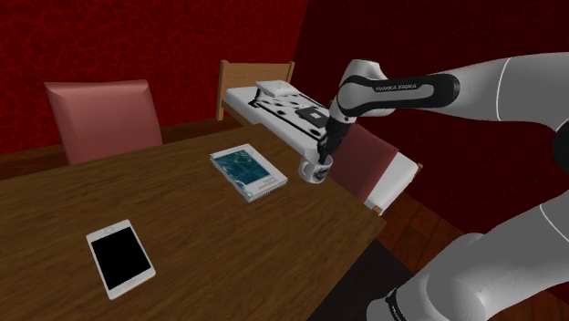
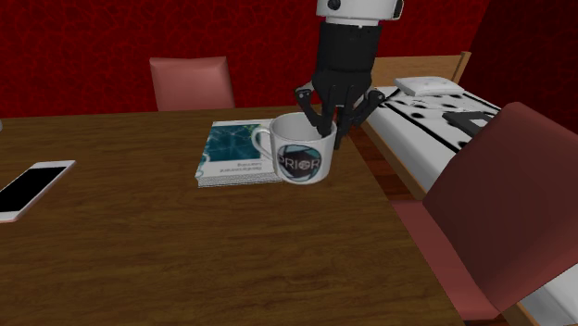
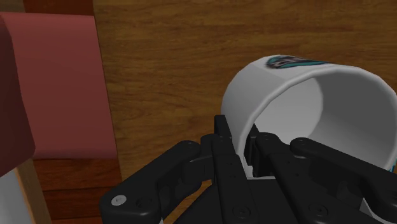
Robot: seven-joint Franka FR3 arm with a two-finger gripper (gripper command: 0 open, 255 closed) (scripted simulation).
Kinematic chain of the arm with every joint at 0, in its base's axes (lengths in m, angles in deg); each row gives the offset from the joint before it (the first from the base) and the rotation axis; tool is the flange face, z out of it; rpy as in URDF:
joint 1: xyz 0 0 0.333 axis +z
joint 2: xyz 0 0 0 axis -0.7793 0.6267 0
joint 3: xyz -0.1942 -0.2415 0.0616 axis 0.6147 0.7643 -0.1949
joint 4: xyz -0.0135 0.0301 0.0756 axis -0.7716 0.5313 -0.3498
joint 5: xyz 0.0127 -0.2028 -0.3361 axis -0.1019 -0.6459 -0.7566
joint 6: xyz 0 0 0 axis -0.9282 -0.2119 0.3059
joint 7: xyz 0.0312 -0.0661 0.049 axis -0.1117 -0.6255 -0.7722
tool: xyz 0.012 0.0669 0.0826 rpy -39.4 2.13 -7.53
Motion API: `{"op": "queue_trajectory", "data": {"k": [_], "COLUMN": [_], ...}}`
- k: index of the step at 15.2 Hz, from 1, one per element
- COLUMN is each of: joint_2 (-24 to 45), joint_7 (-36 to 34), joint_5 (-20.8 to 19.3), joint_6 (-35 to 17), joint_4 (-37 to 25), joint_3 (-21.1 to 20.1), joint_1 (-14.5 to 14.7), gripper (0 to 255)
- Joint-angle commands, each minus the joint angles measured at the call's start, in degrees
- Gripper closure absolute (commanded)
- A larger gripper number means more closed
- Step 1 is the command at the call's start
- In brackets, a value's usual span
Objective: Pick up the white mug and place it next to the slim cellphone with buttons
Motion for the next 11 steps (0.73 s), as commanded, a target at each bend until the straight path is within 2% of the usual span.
{"op": "queue_trajectory", "data": {"k": [1, 11], "joint_2": [-0.5, -2.4], "joint_7": [-0.1, -0.5], "joint_5": [-0.1, -0.3], "joint_6": [1.6, 9.0], "joint_4": [-1.1, -6.6], "joint_3": [0.0, -0.1], "joint_1": [0.0, 0.0], "gripper": [255, 255]}}
